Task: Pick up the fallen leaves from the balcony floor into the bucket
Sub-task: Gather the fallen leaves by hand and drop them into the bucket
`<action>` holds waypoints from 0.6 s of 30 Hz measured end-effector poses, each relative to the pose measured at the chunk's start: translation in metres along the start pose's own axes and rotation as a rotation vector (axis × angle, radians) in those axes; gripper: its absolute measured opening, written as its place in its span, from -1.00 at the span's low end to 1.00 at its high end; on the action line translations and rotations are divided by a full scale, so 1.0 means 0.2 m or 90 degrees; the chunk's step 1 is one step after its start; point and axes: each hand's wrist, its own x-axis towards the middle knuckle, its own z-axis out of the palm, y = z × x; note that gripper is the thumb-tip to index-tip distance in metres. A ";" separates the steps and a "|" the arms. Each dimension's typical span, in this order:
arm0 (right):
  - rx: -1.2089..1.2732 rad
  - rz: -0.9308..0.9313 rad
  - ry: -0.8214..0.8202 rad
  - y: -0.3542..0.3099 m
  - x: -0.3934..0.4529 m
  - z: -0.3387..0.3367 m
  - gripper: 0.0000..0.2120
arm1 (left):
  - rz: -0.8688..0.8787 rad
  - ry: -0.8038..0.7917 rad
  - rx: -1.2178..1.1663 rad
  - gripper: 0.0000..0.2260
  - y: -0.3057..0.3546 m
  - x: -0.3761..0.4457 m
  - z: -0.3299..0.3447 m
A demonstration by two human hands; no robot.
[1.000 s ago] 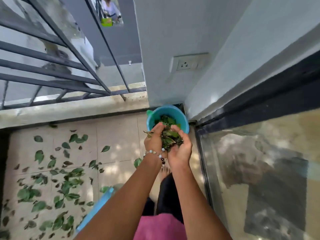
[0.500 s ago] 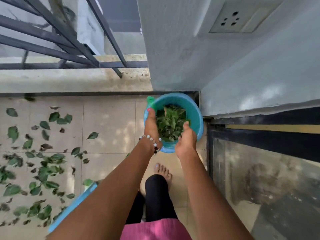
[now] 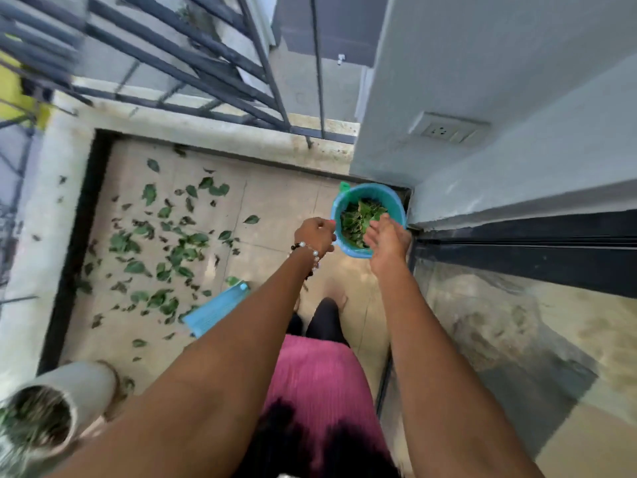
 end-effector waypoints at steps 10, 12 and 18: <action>-0.695 -0.432 -0.253 -0.04 -0.81 0.18 -0.79 | 0.096 0.235 0.019 -0.82 -0.34 -0.58 -0.59; -0.804 -0.509 -0.325 0.06 -0.94 0.25 -0.78 | 0.084 0.304 0.001 -0.82 -0.46 -0.67 -0.73; -1.013 -0.666 -0.557 0.46 -1.36 0.47 -0.78 | 0.003 0.475 -0.124 -0.80 -0.83 -0.96 -1.14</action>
